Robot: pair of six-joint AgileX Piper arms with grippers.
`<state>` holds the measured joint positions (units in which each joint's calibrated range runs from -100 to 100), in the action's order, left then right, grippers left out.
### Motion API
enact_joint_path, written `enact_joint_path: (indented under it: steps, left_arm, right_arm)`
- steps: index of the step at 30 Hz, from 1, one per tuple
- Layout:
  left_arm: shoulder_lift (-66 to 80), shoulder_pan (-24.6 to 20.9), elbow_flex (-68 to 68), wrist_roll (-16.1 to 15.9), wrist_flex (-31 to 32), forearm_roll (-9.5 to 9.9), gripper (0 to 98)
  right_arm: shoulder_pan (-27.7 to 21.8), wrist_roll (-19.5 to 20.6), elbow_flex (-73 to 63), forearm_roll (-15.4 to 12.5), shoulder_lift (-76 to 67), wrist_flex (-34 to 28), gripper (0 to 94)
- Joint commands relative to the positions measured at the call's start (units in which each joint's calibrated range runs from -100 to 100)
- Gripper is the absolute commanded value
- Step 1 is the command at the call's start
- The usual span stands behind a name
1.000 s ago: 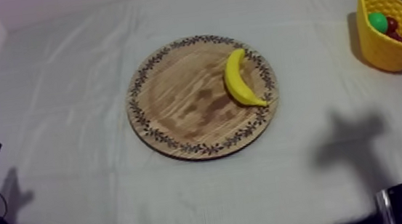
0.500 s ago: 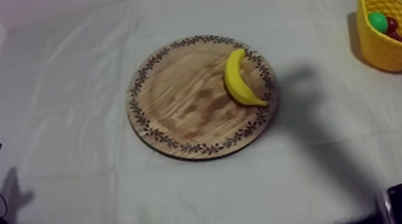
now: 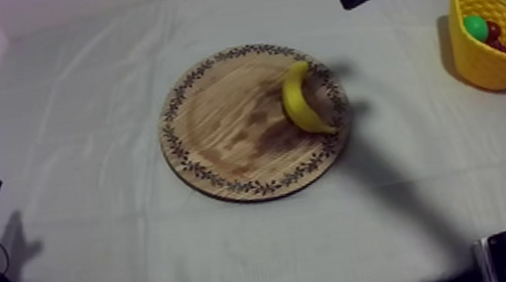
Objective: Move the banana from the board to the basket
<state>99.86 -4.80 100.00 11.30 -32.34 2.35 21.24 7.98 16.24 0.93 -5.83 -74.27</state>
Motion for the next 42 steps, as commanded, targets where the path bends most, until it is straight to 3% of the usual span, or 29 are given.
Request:
enact_joint_path:
  steps: [1, 3, 6, 12, 18, 23, 42]
  left_arm:
    - [-0.04, -0.01, 0.0, 0.01, 0.0, 0.02, 0.1]
    - [-0.04, -0.01, 0.0, 0.01, 0.0, 0.02, 0.1]
    - [-0.04, -0.01, 0.0, 0.01, 0.0, 0.02, 0.1]
    - [-0.04, -0.01, 0.0, 0.01, 0.0, 0.02, 0.1]
    - [-0.04, -0.01, 0.0, 0.01, 0.0, 0.02, 0.1]
    - [-0.04, -0.01, 0.0, 0.01, 0.0, 0.02, 0.1]
    - [-0.04, -0.01, 0.0, 0.01, 0.0, 0.02, 0.1]
  right_arm:
    - [0.27, 0.39, -0.7, 0.22, 1.7, 0.02, 0.2]
    - [0.53, 0.87, -1.71, 0.46, 3.31, -0.07, 1.4]
    - [0.69, 1.73, -3.74, 0.53, 5.78, -0.8, 11.5]
    - [1.04, 2.74, -7.32, 0.41, 9.27, -2.2, 53.9]
    - [1.2, 3.59, -11.5, -0.31, 14.18, -5.14, 76.7]
    - [1.31, 4.63, -11.85, -0.43, 18.25, -4.88, 81.1]
    - [2.99, 8.47, -10.08, 0.91, 35.63, 1.22, 75.8]
